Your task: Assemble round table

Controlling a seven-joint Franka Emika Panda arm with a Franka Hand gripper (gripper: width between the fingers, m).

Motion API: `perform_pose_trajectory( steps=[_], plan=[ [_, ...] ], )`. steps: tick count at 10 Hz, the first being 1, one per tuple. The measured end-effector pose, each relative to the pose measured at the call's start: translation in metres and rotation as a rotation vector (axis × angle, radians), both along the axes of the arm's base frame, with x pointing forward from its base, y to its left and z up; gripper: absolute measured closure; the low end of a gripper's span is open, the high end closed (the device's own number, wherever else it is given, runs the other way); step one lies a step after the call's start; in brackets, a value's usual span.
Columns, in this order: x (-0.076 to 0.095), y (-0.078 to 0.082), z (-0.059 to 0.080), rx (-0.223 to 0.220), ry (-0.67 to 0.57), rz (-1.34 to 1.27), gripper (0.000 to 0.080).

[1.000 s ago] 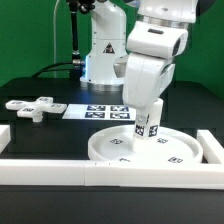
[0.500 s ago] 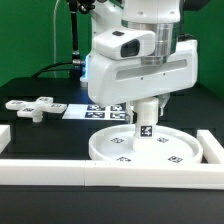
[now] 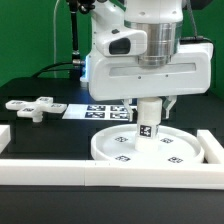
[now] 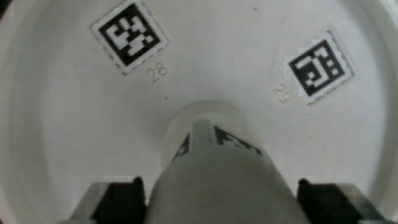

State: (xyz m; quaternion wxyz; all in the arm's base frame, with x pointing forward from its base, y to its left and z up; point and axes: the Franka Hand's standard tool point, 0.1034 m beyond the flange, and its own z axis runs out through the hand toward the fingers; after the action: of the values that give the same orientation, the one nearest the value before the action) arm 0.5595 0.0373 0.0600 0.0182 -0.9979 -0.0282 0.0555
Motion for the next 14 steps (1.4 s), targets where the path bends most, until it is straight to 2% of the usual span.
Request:
perform_pose_trajectory(
  steps=[1,7,14],
  plan=[
    [0.0001,0.0001,0.0001,-0.003,0.000,-0.029,0.0384],
    [0.0005,0.0031,-0.0015,0.026,-0.005,-0.811,0.0384],
    [0.0027,0.0058,-0.0009,0.021,0.041,-1.200,0.0384]
  ],
)
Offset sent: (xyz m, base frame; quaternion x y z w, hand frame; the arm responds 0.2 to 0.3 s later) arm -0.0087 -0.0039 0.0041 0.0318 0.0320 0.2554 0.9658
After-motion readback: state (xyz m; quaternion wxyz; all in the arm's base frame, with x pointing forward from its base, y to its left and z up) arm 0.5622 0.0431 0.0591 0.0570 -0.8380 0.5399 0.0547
